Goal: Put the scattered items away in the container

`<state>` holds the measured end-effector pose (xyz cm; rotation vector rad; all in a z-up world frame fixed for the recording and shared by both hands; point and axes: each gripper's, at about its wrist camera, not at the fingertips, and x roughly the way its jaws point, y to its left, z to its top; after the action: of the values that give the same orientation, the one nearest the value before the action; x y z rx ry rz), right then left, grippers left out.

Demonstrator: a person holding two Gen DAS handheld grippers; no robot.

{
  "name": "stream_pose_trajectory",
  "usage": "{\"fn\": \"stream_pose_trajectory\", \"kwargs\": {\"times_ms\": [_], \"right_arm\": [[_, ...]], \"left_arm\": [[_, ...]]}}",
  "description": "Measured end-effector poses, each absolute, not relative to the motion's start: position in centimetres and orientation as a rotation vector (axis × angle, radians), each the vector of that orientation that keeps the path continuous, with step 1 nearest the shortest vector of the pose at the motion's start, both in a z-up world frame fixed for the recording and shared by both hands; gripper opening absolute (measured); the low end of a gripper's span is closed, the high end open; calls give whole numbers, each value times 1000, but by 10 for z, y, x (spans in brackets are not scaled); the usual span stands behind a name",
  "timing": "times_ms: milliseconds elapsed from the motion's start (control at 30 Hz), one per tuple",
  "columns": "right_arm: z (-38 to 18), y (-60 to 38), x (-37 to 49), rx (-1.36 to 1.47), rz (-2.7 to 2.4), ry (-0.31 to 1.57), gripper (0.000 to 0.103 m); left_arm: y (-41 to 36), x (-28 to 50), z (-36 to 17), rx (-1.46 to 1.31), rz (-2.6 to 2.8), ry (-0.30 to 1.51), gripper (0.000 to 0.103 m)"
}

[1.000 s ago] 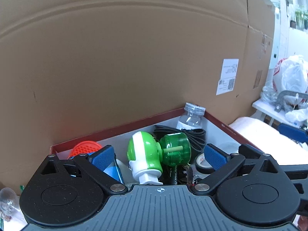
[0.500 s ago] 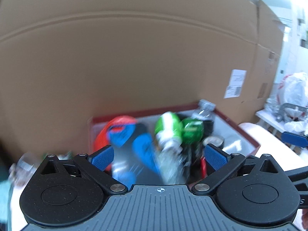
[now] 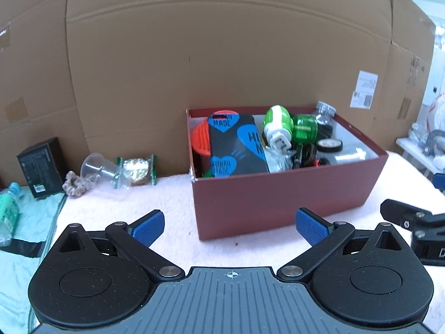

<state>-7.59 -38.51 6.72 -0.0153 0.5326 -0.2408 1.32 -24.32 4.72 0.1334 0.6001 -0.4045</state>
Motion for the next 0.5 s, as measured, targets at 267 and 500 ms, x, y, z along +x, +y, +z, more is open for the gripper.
{"fn": "stream_pose_trajectory", "kwargs": {"times_ms": [267,500], "right_arm": [[67,-385,-93,8,-257,545,103],[69,-382,-96,-9,-254,548,103]], "left_arm": [[-252,-2,50,153,-428,601,103],[-258,-4,47,183,-444,625,103]]}}
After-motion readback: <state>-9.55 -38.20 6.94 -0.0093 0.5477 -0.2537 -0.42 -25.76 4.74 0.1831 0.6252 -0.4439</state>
